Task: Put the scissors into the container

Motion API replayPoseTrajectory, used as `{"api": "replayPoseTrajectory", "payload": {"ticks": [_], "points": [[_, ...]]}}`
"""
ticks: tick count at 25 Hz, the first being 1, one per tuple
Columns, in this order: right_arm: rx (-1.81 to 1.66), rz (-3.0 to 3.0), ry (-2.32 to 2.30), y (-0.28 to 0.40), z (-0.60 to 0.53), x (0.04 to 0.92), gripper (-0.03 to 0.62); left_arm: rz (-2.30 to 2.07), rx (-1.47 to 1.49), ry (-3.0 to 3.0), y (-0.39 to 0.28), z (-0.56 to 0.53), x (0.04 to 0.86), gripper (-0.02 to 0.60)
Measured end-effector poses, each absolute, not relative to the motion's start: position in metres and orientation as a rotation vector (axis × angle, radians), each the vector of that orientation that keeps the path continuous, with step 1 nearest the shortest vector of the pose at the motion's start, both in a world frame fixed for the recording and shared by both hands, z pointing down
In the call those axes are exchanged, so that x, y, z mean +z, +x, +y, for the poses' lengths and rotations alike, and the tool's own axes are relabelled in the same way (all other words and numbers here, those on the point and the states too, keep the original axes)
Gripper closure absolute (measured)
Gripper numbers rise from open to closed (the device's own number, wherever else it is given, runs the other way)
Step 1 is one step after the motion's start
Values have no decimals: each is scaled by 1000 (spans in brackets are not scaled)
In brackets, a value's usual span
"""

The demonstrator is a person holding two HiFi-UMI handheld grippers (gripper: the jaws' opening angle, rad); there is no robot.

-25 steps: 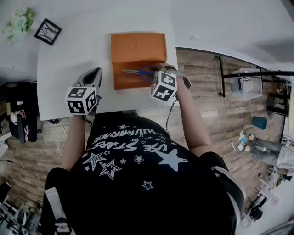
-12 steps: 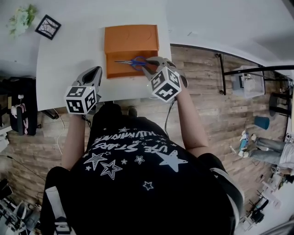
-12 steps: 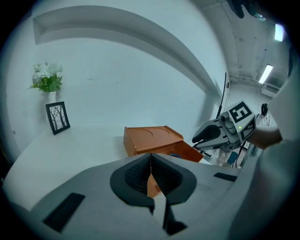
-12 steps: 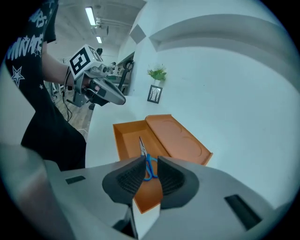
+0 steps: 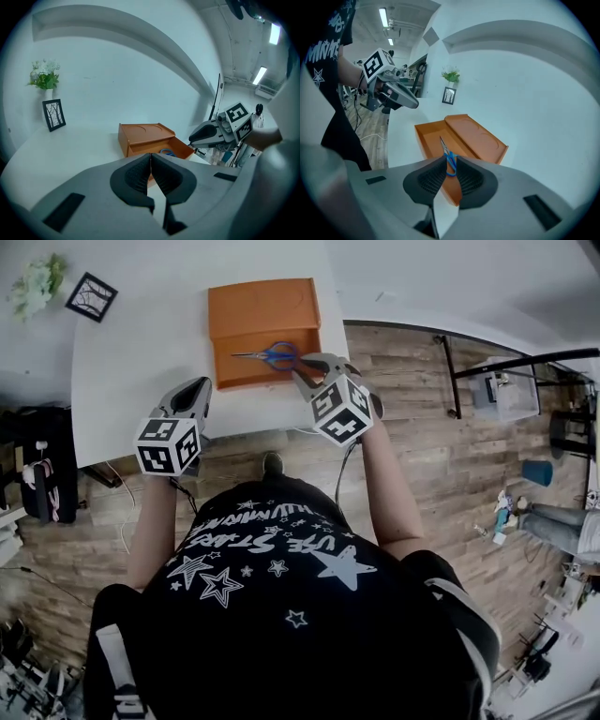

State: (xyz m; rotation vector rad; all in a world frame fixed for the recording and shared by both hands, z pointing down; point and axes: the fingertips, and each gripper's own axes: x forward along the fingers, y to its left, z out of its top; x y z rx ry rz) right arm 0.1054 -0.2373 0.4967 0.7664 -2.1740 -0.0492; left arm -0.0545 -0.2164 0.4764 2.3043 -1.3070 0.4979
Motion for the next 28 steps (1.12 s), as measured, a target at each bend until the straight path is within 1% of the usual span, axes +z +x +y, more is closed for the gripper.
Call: {"api": "replayPoseTrajectory", "payload": {"ticks": [3, 8, 28], "points": [[-43, -2182, 864, 99, -228, 484, 521, -1292, 500, 2314, -65, -191, 471, 561], [-5, -2198, 989, 79, -196, 469, 531, -1281, 483, 2318, -97, -148, 473, 561], [-4, -2066, 1101, 37, -35, 445, 536, -1262, 386, 2367, -172, -7, 455, 561]]}}
